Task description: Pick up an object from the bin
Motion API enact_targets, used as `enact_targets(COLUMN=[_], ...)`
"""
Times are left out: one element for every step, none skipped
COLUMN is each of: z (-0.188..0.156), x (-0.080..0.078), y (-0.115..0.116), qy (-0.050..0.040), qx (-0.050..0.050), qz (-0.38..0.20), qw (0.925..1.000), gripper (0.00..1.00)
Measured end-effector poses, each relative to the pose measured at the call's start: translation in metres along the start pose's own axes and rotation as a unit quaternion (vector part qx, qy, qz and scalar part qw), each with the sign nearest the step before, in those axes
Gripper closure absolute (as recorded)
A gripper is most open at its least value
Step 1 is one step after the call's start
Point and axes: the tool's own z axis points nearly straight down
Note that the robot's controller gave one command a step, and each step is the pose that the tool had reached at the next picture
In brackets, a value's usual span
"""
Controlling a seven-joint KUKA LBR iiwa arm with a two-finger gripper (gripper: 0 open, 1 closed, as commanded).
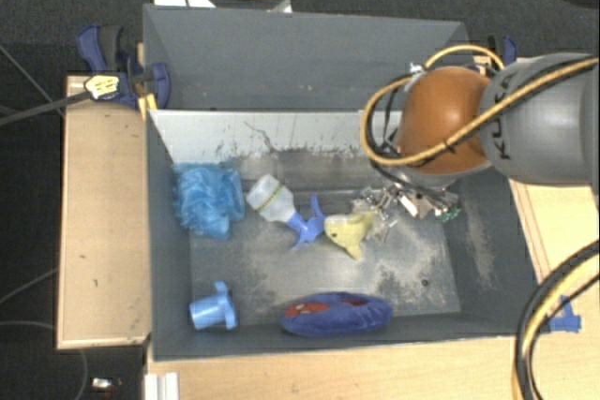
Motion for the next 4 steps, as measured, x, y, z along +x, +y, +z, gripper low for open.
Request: enact_targets(z=[0.000, -0.012, -0.034, -0.050], x=[0.000, 0.000, -0.001, -0.002], y=[0.000, 0.001, 0.001, 0.000], qy=[-0.0001, 0.0014, 0.0000, -0.0014], qx=[0.000, -0.001, 0.000, 0.000], qz=[-0.007, -0.007, -0.007, -0.006], qw=[1.0000, 1.0000, 1.0000, 1.0000], gripper=[1.00, 1.00, 1.00, 1.00])
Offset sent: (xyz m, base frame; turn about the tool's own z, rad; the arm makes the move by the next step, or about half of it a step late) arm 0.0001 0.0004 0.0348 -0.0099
